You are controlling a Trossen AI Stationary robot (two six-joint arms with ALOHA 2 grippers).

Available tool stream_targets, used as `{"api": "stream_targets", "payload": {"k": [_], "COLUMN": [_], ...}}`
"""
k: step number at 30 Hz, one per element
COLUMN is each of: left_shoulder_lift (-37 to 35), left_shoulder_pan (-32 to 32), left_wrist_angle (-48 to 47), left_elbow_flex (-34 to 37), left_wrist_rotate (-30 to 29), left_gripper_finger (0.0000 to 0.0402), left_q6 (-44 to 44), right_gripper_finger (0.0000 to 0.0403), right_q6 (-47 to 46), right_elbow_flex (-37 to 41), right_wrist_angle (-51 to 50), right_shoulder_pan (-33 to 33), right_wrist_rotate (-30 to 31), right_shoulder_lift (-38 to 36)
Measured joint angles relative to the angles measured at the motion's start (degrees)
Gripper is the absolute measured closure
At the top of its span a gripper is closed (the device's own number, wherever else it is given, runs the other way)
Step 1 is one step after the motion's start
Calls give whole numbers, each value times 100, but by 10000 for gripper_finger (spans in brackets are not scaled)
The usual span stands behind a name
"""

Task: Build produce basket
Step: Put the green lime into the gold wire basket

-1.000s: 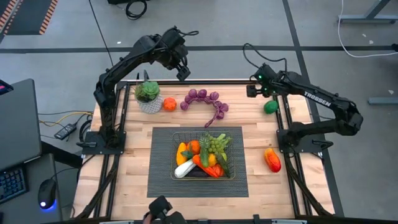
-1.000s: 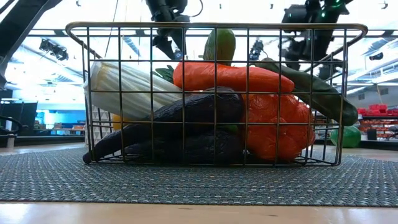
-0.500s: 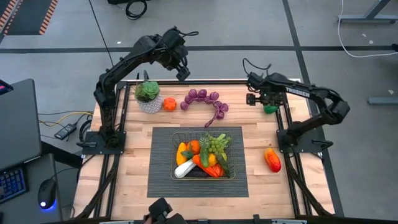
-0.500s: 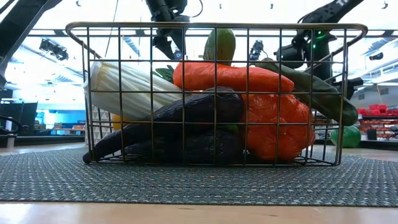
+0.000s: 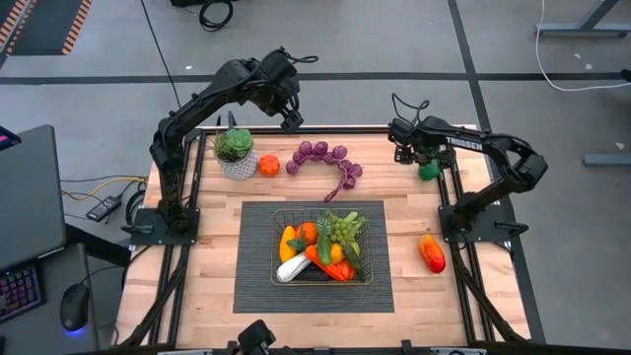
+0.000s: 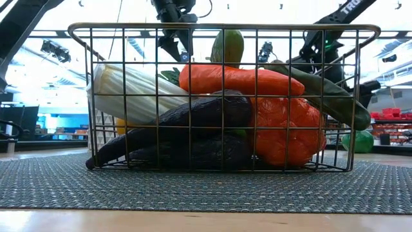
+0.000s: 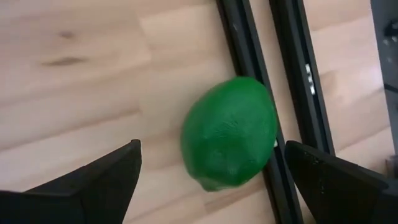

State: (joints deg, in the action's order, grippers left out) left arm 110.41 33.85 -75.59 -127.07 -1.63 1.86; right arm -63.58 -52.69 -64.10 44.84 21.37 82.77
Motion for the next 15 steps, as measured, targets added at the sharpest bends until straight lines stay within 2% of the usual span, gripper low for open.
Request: {"api": "stream_targets", "payload": {"k": [8,15], "left_shoulder_lift": [0,0], "left_shoulder_pan": [-2,-3], "left_wrist_angle": [-70,-152], "left_elbow_flex": [0,0], "left_wrist_rotate": [0,-2], "left_gripper_finger": [49,49], "left_q6": [-106,-107], "right_gripper_finger": [3,3], "right_q6": [-413,-433], "right_elbow_flex": [494,806], "right_wrist_angle": [18,685], "right_shoulder_pan": [112,145], "right_wrist_rotate": [-347,-155], "right_shoulder_lift": [252,250]}}
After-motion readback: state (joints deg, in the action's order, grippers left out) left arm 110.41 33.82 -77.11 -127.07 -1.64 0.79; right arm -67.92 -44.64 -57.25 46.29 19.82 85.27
